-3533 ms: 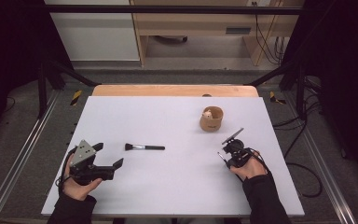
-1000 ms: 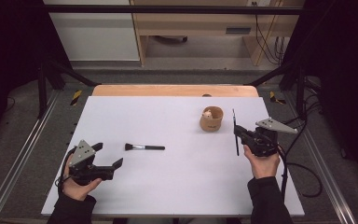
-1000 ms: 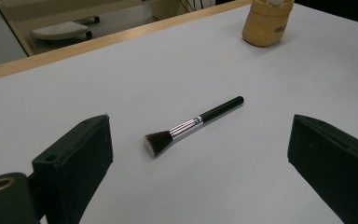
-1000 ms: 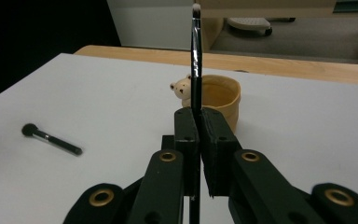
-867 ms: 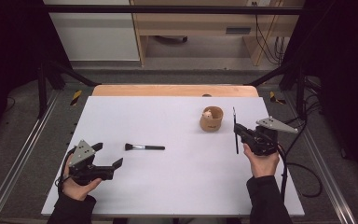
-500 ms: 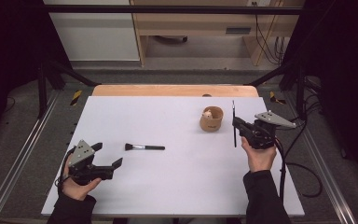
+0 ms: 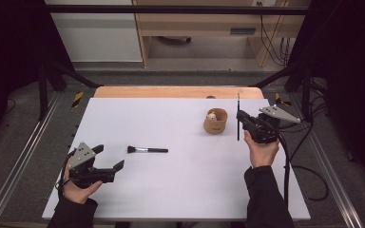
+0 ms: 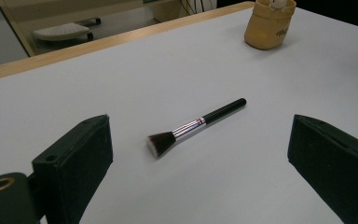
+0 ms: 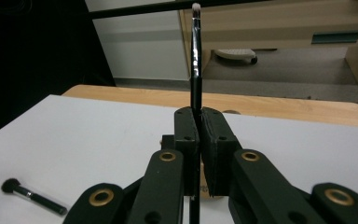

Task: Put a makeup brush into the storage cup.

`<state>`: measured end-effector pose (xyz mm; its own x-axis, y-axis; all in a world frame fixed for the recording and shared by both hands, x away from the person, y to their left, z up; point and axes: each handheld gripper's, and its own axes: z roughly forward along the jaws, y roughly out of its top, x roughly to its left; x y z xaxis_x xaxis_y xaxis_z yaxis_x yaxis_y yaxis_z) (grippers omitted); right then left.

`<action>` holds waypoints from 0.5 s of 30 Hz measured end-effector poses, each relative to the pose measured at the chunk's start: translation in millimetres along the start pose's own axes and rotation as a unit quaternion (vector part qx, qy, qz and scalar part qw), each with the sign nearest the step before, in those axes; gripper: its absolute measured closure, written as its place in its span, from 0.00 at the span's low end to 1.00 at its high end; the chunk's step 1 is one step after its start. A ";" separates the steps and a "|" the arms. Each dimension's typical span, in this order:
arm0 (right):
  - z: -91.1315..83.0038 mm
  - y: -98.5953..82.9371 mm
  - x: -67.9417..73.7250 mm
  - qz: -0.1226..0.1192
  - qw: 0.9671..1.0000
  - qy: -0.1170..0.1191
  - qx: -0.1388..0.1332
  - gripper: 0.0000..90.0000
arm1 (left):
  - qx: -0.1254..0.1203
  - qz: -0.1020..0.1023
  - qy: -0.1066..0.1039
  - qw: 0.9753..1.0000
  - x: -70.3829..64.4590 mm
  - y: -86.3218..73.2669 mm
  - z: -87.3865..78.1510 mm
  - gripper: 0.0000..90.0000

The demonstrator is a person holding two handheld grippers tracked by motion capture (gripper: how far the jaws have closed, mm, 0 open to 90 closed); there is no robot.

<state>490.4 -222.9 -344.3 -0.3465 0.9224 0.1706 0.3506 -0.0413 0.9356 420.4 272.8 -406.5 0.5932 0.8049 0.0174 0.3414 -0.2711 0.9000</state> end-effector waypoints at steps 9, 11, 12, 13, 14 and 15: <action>9.0 6.3 0.2 0.007 1.000 -0.002 -0.014 0.95 | 0.002 -0.001 -0.001 1.000 -0.2 -1.1 1.5 0.06; 11.2 7.3 0.5 0.005 1.000 -0.005 -0.017 0.95 | 0.000 -0.001 -0.002 1.000 -0.4 -0.9 1.2 0.06; 12.4 7.8 0.9 0.006 1.000 -0.006 -0.018 0.95 | 0.000 -0.001 -0.001 1.000 -0.5 -0.9 1.2 0.06; 13.4 7.9 1.0 0.007 1.000 -0.006 -0.022 0.95 | 0.000 -0.001 -0.001 1.000 -0.4 -1.0 1.2 0.06; 14.5 8.0 0.9 0.009 1.000 -0.007 -0.023 0.95 | 0.000 -0.001 -0.001 1.000 -0.4 -1.0 1.3 0.06; 16.1 8.0 0.5 0.009 1.000 -0.006 -0.026 0.95 | 0.000 -0.001 -0.001 1.000 -0.5 -1.0 1.2 0.06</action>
<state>507.0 -216.6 -341.7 -0.3293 0.9263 0.1833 0.3111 -0.0769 0.9473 420.7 272.0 -407.9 0.5943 0.8041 0.0143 0.3428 -0.2693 0.9000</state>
